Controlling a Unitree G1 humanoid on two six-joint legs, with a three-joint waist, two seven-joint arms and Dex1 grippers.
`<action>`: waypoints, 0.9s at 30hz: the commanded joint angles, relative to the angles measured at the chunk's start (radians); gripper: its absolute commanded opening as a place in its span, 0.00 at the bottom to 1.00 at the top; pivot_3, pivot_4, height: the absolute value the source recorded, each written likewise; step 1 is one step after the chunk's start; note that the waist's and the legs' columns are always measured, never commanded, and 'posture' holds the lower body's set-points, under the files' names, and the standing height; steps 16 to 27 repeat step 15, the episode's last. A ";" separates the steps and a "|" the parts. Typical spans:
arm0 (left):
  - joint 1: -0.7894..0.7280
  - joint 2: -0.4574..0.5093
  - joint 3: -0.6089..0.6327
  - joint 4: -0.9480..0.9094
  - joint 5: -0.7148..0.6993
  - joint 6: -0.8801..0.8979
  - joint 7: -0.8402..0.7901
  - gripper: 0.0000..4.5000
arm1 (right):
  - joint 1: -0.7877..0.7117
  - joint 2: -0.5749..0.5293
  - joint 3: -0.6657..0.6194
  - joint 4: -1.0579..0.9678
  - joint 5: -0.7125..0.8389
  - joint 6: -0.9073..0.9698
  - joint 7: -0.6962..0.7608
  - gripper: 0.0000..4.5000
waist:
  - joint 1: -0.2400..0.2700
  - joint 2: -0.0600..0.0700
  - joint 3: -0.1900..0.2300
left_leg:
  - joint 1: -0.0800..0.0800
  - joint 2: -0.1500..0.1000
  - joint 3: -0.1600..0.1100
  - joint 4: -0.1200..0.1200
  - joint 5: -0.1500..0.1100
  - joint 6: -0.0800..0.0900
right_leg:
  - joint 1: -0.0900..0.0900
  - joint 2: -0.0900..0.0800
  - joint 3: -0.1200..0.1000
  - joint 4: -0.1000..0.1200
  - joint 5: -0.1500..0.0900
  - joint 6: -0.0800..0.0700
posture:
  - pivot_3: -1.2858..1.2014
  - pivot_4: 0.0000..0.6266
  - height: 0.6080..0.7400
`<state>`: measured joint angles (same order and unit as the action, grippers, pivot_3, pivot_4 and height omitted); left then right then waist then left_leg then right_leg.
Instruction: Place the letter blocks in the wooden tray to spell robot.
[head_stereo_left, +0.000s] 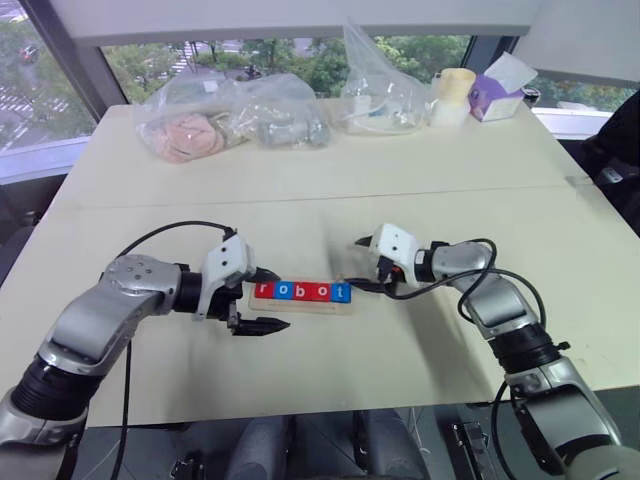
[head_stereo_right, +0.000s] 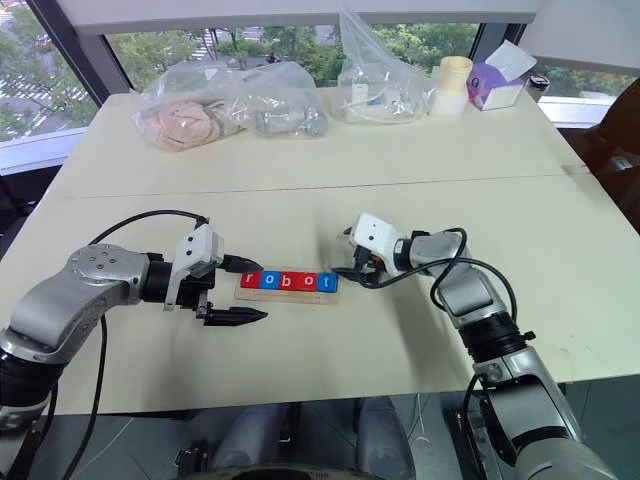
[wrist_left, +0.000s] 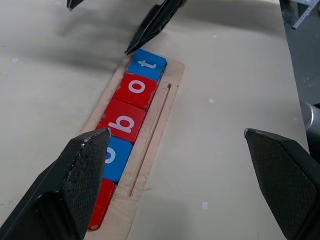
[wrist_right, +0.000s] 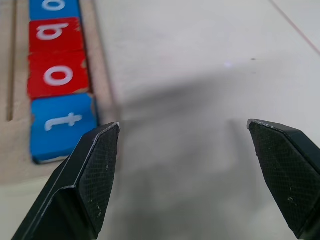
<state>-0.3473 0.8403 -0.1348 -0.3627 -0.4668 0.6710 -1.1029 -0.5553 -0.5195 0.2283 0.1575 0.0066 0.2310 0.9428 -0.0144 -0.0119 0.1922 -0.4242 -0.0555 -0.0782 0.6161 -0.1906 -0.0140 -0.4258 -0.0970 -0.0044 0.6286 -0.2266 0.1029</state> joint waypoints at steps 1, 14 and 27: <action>0.005 0.003 0.037 -0.004 -0.005 -0.017 0.009 1.00 | -0.032 -0.012 -0.068 -0.056 0.030 0.005 -0.033 0.93 | 0.000 0.000 0.000 | 0.000 0.000 0.000 0.000 0.000 0.000 | 0.000 0.000 0.000 0.000 0.000 0.000 | 0.52 0.24 0.96; 0.382 0.066 0.449 -0.139 -0.182 0.121 0.098 1.00 | 0.475 -0.250 -0.440 -0.846 0.595 0.705 -0.007 0.93 | 0.001 0.000 -0.001 | 0.002 0.002 -0.002 -0.002 -0.002 -0.002 | 0.003 -0.004 0.001 -0.002 -0.003 0.001 | 0.52 0.24 0.96; 0.400 0.065 0.454 -0.145 -0.177 0.114 0.103 1.00 | 0.488 -0.250 -0.447 -0.862 0.611 0.721 -0.024 0.93 | 0.001 0.000 -0.001 | 0.003 0.002 -0.002 -0.002 -0.003 -0.002 | 0.004 -0.005 0.000 -0.002 -0.004 0.002 | 0.52 0.24 0.96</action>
